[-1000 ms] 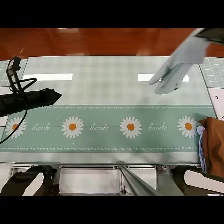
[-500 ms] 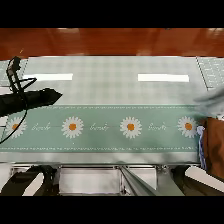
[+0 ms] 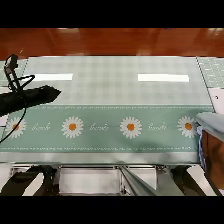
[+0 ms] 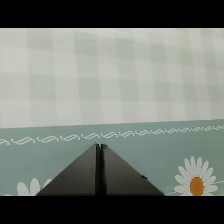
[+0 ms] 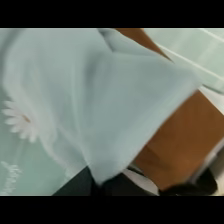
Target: Fold the shirts.
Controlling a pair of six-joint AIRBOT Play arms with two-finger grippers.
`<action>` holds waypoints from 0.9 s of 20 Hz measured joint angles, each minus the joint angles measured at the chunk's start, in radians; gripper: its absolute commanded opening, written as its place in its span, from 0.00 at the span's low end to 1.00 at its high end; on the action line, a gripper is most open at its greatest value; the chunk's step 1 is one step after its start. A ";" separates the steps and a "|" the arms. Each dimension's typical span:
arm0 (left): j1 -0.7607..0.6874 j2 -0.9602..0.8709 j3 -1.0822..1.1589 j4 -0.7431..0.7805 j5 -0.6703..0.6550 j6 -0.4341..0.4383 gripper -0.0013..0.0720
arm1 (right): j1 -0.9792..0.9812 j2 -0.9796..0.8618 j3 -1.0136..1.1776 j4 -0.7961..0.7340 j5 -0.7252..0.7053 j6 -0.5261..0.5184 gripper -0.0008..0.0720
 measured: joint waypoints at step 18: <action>-0.029 -0.153 0.323 -0.016 0.010 0.018 0.04 | 0.502 0.115 -0.180 0.768 -0.559 -0.102 0.04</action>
